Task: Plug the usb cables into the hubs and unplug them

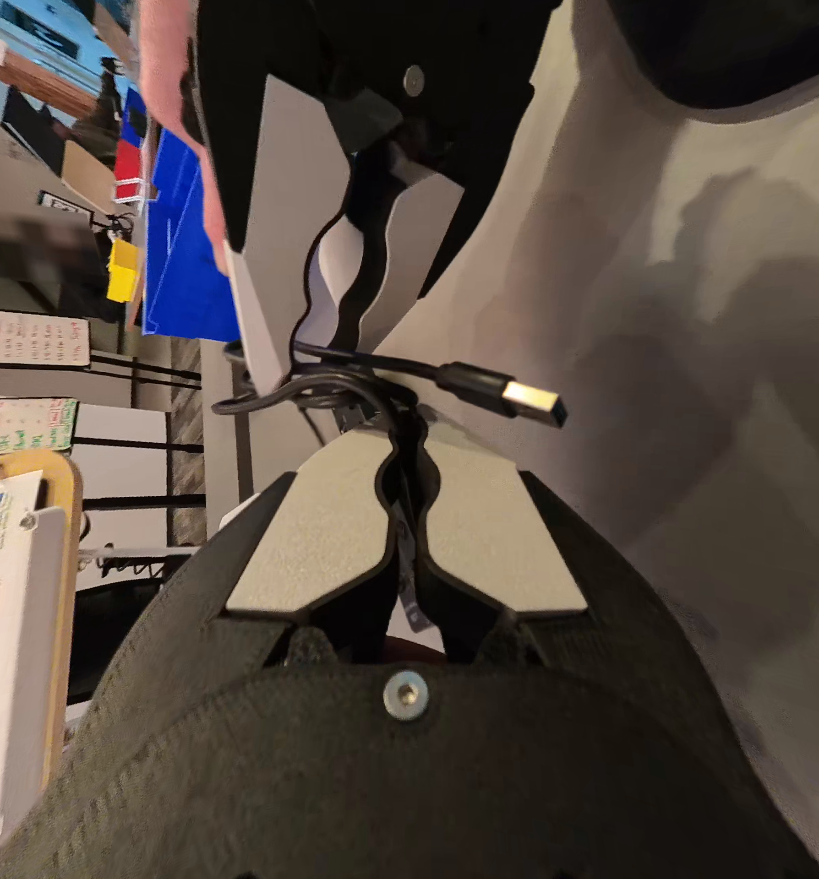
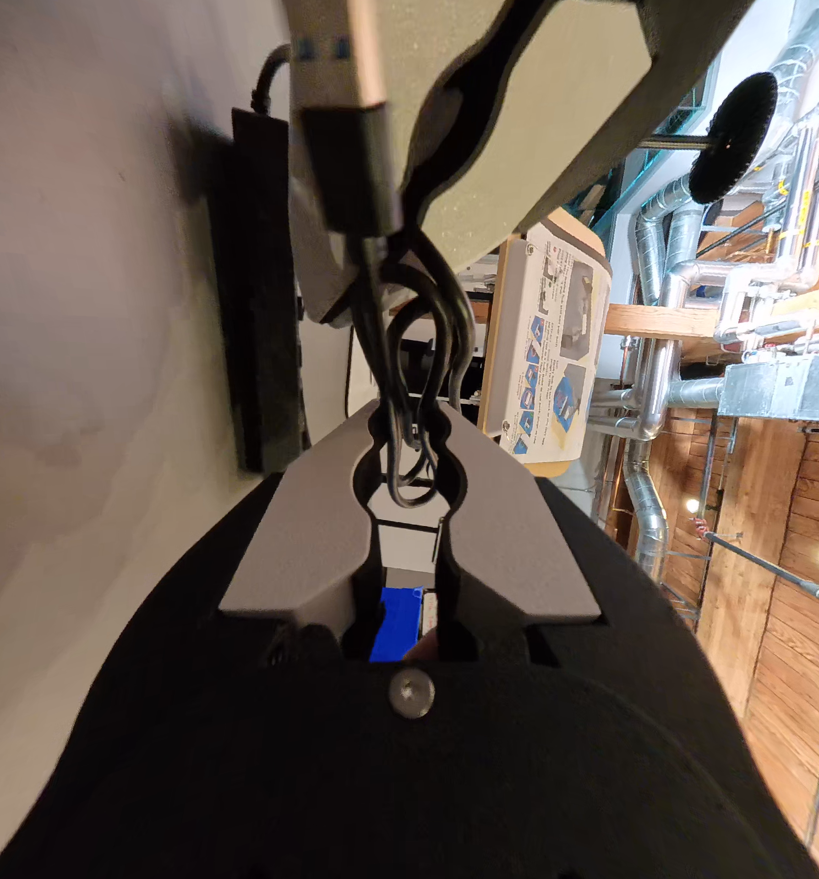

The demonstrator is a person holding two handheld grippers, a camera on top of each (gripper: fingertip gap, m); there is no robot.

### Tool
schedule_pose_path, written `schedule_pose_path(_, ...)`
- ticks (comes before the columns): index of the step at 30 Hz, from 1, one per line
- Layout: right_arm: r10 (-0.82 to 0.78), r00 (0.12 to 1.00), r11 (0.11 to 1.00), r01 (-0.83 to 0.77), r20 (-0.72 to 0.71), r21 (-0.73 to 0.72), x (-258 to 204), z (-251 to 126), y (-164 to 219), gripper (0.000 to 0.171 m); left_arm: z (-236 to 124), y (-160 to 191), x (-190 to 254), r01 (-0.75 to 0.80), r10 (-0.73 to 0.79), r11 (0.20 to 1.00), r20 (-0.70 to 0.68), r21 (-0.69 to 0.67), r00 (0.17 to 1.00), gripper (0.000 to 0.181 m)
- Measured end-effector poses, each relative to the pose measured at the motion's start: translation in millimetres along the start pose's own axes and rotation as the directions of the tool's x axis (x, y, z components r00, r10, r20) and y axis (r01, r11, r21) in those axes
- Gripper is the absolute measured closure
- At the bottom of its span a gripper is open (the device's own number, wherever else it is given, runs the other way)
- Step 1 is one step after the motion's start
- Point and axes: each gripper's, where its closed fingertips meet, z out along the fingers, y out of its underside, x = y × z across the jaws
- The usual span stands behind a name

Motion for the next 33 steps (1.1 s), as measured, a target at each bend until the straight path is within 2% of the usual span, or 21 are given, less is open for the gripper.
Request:
schedule_pose_path(8, 0.004, 0.998, 1.0, -0.003, -0.064, 0.03, 6.9, -0.3, -3.3, 0.135, 8.3, -3.0, 14.7, 0.023, -0.019, 0.999, -0.159, 0.022, 0.987, 0.181)
schedule_pose_path(12, -0.006, 0.999, 0.999, 0.008, -0.048, 0.052, 4.0, 0.4, -3.9, 0.127, 10.8, -2.0, 19.8, -0.045, 0.047, 0.999, -0.202, 0.012, 0.978, 0.181)
schedule_pose_path(16, -0.119, 0.993, 0.985, 0.118, 0.006, 0.129, -6.9, -1.4, -13.6, 0.12, 11.7, -2.5, 26.5, -0.129, 0.124, 0.992, -0.259, -0.004, 0.958, 0.181)
schedule_pose_path(19, -0.188, 0.979, 0.971, 0.173, 0.075, 0.166, -18.8, 0.0, -17.9, 0.127, 12.5, -1.3, 29.9, -0.21, 0.195, 0.977, -0.286, -0.023, 0.938, 0.181)
schedule_pose_path(20, -0.2, 0.975, 0.968, 0.183, 0.091, 0.174, -21.4, 0.1, -18.5, 0.141, 12.1, -2.8, 29.9, -0.216, 0.201, 0.976, -0.288, -0.02, 0.936, 0.181)
schedule_pose_path(22, -0.188, 0.976, 0.968, 0.164, 0.113, 0.192, -23.3, -0.4, -19.8, 0.148, 10.6, -3.9, 30.7, -0.213, 0.199, 0.977, -0.296, -0.016, 0.934, 0.181)
schedule_pose_path(24, -0.149, 0.981, 0.973, 0.122, 0.127, 0.195, -21.4, -1.3, -19.3, 0.165, 8.9, -4.6, 28.2, -0.205, 0.194, 0.979, -0.281, -0.012, 0.94, 0.181)
schedule_pose_path(30, -0.076, 0.986, 0.985, 0.051, 0.148, 0.164, -10.2, -2.0, -16.0, 0.166, 3.3, -10.1, 15.6, -0.13, 0.129, 0.991, -0.211, 0.008, 0.969, 0.181)
schedule_pose_path(33, -0.076, 0.99, 0.989, 0.059, 0.119, 0.134, -2.2, -1.1, -12.2, 0.166, -3.1, -8.6, 9.7, -0.036, 0.033, 0.999, -0.187, -0.01, 0.982, 0.167)
